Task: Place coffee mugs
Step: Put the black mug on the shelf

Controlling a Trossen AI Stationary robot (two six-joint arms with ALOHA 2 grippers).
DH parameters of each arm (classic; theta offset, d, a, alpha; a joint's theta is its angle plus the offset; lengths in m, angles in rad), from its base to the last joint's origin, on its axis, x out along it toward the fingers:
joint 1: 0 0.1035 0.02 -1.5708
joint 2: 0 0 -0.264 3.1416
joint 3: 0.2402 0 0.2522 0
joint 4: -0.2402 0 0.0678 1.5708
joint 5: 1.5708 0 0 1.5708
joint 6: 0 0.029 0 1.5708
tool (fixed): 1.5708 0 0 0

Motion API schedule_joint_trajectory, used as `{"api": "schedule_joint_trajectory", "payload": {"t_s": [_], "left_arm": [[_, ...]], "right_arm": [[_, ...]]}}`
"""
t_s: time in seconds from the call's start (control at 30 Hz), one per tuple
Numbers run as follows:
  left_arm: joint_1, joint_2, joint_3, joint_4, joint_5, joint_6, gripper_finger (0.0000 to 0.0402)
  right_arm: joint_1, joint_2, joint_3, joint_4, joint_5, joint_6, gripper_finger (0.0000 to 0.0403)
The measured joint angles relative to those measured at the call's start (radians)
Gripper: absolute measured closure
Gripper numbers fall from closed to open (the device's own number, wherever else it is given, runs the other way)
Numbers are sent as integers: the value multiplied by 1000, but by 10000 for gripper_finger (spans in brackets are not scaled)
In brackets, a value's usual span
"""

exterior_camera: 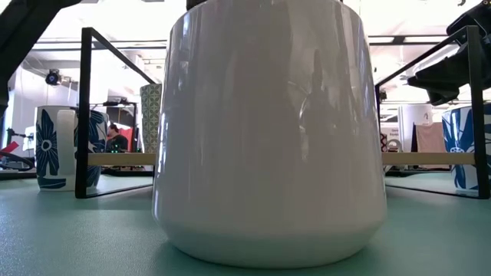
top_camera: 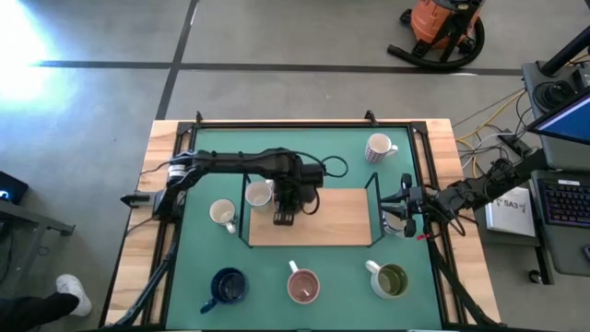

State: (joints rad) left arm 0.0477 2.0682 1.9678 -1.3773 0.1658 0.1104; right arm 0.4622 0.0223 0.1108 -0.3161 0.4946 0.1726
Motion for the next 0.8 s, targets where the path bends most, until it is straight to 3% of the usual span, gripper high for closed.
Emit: {"api": "schedule_joint_trajectory", "payload": {"t_s": [0.57,0.8], "left_arm": [[6,0,0,1,0,-36,379],[6,0,0,1,1,-42,359]], "right_arm": [[0,0,0,0,0,0,316],[0,0,0,0,0,0,316]]}}
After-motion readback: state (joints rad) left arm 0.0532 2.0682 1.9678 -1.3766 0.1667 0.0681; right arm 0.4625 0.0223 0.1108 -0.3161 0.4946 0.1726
